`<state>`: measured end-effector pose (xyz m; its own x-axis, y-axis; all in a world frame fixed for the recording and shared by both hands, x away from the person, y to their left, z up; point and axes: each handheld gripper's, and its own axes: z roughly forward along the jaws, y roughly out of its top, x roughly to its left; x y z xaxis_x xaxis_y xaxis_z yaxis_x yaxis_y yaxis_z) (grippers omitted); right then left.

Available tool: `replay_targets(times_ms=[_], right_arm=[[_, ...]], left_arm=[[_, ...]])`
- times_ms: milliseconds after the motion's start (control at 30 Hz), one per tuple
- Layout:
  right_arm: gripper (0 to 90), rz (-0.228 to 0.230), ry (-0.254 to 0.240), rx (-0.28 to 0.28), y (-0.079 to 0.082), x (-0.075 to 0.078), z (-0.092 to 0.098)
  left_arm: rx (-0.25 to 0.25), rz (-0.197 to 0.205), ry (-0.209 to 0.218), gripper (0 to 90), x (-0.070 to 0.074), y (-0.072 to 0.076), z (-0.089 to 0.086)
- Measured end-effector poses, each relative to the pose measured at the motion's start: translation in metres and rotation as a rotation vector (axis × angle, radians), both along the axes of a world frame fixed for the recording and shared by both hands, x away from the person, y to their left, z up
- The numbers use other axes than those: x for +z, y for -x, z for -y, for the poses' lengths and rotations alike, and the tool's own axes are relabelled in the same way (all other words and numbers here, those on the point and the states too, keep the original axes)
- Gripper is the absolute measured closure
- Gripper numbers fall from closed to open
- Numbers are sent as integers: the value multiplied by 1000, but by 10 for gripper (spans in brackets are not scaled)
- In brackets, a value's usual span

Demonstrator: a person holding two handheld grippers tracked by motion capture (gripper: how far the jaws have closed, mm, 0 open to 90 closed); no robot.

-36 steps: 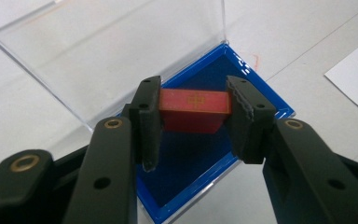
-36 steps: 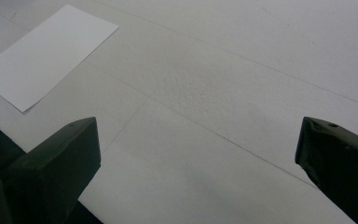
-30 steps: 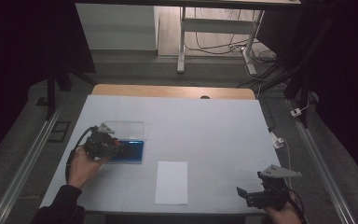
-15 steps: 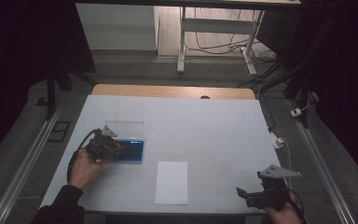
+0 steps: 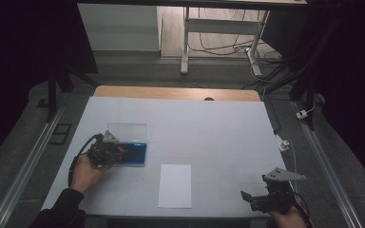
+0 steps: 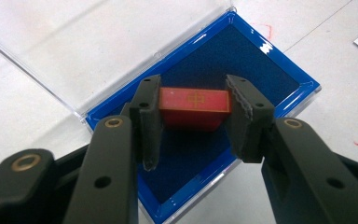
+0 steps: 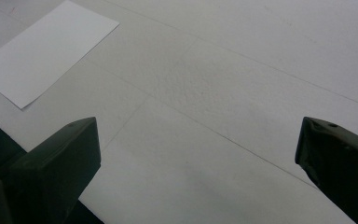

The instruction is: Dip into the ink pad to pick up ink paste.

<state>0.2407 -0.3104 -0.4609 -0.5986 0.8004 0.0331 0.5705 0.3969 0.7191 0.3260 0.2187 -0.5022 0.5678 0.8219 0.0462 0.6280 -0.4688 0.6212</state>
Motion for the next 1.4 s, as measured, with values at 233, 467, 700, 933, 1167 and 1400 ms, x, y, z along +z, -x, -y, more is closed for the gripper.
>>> replay_targets(times_ms=[233,467,700,933,1167,1400], right_arm=[[2,-3,1,1,0,0,0],[2,-5,-2,2,0,0,0],[3,-8,1,1,-1,0,0],[3,-10,2,2,-1,0,0],[3,-8,0,1,-1,0,0],[3,-5,-1,2,-1,0,0]], left_arm=[[15,-23,73,588,-2,-3,-8],[21,-44,120,588,-4,-5,-13],[18,-14,40,589,-2,-1,-3],[24,1,-16,588,0,1,4],[36,-35,54,586,0,-3,-4],[2,-3,-4,582,10,-3,3]])
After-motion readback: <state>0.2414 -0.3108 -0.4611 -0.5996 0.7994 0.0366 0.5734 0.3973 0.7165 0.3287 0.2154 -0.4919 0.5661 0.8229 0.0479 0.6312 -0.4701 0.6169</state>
